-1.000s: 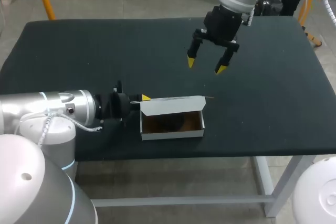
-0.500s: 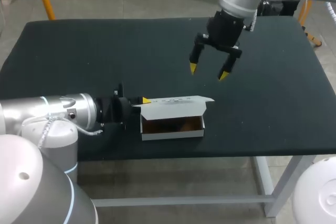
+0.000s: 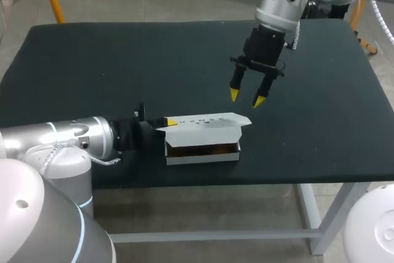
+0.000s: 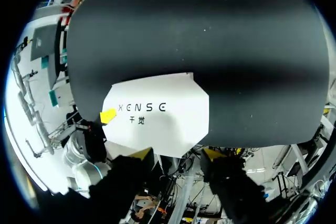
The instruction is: Assemble the packaging by folding the flat box into shape, placing the metal phone stand inside, and closing the box properly
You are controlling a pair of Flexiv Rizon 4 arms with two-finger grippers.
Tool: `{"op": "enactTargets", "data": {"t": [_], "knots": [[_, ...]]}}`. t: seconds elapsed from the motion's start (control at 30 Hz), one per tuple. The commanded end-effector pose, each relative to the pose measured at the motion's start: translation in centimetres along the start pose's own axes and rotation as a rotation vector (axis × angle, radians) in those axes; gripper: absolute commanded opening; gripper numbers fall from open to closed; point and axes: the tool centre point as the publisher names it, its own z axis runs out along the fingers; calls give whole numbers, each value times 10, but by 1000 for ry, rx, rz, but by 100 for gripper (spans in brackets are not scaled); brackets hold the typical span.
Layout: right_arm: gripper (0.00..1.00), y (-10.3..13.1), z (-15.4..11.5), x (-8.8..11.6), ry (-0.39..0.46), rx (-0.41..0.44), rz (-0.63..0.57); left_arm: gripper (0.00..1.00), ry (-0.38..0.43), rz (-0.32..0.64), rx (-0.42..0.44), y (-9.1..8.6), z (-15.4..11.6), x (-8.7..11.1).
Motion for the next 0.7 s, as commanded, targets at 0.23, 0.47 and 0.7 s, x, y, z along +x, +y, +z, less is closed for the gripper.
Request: {"op": "enactTargets", "data": {"t": [0.23,0.47,0.7], "knots": [[66,-1,30,-8,-5,99,-31,0,-20,5,5,3,4,10],[54,0,43,-13,-2,126,-34,0,-20,12,7,3,4,11],[49,0,50,-17,10,127,-64,0,-18,11,6,4,5,12]]}}
